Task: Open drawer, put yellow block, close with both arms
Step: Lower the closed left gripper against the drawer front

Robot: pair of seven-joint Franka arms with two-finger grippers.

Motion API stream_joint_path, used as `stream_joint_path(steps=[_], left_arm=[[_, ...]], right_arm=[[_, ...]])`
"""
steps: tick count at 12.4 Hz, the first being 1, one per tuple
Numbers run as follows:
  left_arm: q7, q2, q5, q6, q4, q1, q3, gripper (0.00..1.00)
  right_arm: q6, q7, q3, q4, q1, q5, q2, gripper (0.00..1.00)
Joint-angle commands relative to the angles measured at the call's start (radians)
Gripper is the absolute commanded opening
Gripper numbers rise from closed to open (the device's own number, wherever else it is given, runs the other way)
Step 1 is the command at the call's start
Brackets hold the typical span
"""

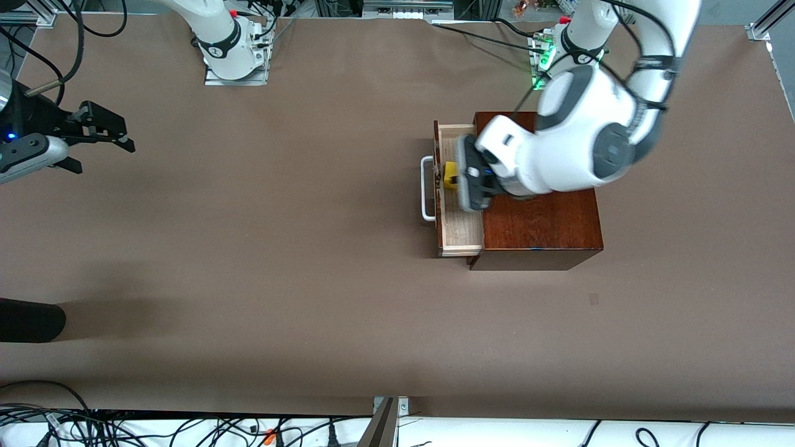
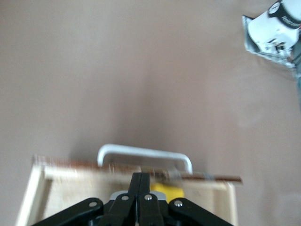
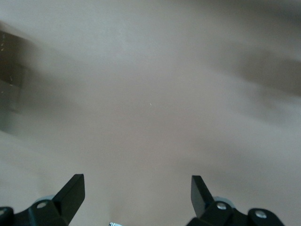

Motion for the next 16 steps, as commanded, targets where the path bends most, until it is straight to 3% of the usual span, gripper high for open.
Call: stream_joint_path(steps=[1,2,8,13,16], left_arm=[[0.039,0.055,0.105,0.127,0.032,-0.085,0.009,0.0],[0.032,0.072,0.143,0.152,0.032,-0.105,0.01,0.0],[-0.013,0.187,0.271,0.186,0.032,-0.187,0.01,0.0],[-0.027,0.216,0.337,0.152,0.018,-0.177,0.021,0.0],[-0.13,0.234,0.34,0.062,0.021,-0.173,0.045,0.0]], right_arm=[[0.034,0.089,0.268,-0.096,-0.201,-0.091,-0.089,1.0],[0.036,0.118,0.304,-0.112,-0.225,-0.112,-0.098,1.0],[0.068,0.201,0.295,-0.218,-0.223,-0.117,-0.118,1.0],[0.119,0.21,0.27,-0.205,-0.226,-0.12,-0.092,1.0],[0.058,0.193,0.27,-0.158,-0.226,-0.134,-0.093,1.0]])
